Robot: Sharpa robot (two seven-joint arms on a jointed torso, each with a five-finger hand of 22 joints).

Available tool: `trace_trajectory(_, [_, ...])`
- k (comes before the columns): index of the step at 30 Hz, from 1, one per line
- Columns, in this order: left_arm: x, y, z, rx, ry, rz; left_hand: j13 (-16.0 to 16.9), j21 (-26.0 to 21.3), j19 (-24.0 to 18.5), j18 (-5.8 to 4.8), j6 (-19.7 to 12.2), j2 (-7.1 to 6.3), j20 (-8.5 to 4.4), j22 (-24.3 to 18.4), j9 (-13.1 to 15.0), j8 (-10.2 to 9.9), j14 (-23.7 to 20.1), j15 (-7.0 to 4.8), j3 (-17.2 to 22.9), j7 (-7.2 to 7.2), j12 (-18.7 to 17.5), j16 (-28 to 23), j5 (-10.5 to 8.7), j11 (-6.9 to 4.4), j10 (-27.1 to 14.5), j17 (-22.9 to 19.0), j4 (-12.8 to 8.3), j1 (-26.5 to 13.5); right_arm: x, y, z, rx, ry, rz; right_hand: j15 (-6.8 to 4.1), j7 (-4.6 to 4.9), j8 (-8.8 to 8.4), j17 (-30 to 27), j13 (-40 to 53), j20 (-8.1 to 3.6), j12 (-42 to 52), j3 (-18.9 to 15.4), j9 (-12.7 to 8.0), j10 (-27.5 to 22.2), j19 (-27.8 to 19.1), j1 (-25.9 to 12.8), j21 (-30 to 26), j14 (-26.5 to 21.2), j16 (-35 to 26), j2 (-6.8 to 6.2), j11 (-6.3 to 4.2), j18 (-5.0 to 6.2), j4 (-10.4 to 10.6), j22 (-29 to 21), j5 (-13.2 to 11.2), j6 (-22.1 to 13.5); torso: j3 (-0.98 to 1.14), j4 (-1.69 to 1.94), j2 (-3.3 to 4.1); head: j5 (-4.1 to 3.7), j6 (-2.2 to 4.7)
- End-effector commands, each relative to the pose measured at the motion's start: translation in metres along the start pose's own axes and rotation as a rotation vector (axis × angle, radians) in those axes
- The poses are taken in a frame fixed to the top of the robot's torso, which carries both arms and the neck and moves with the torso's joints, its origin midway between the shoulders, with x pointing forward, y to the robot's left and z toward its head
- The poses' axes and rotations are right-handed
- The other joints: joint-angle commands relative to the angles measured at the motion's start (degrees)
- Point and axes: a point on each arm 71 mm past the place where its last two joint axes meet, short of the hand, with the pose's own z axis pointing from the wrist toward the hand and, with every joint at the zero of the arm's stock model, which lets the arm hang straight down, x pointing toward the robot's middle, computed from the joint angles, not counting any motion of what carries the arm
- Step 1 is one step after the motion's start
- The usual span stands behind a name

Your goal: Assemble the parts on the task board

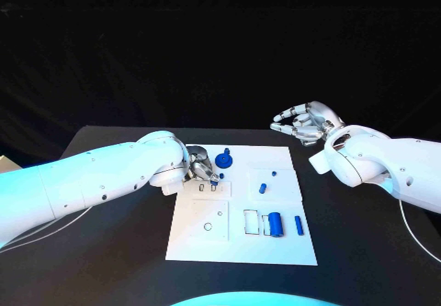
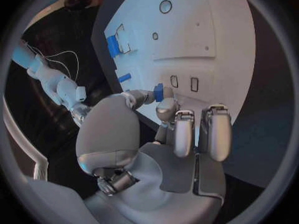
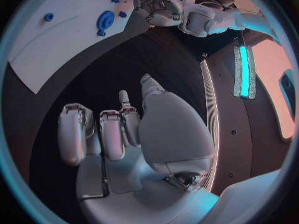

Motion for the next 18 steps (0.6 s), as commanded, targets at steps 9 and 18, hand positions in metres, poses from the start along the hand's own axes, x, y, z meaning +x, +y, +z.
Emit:
trace_trajectory(9, [0.0055, 0.0010, 0.0024, 0.004, -0.073, 0.061, 0.0, 0.4, 0.6, -0.80, 1.1, -0.01, -0.24, 5.6, 0.6, 0.7, 6.1, -0.64, 11.7, -0.65, -0.3, 0.2, 1.22, -0.16, 0.5, 15.1, -12.3, -0.8, 0.0006, -0.0007, -0.0007, -0.013, 0.013, -0.010, -0.54, 0.01, 0.11, 2.8, 6.7, -0.35, -0.1, 0.3, 0.0, -0.3, 0.5, -0.1, -0.2, 2.8, -0.3, 0.71, -0.01, 1.13, 0.0, 7.3, 0.2, -0.4, -0.01, -0.16, 0.06, 0.33, 0.11])
trace_trajectory(18, [0.0077, 0.0015, 0.0030, -0.001, -0.094, 0.095, -0.1, 0.4, 0.6, -0.81, 1.3, -0.09, -0.29, 5.6, 0.9, 0.9, 6.1, -0.69, 11.6, -0.77, -0.3, 0.2, 1.34, -0.24, 0.6, 15.1, -12.3, -1.0, 0.0008, -0.0011, -0.0007, -0.013, 0.014, -0.011, -0.54, 0.02, 0.11, 2.8, 6.6, -0.35, -0.2, 0.3, 0.0, -0.4, 0.5, -0.1, -0.2, 2.8, -0.4, 0.70, -0.01, 1.14, 0.0, 7.3, 0.3, -0.5, 0.04, -0.15, 0.10, 0.35, 0.08])
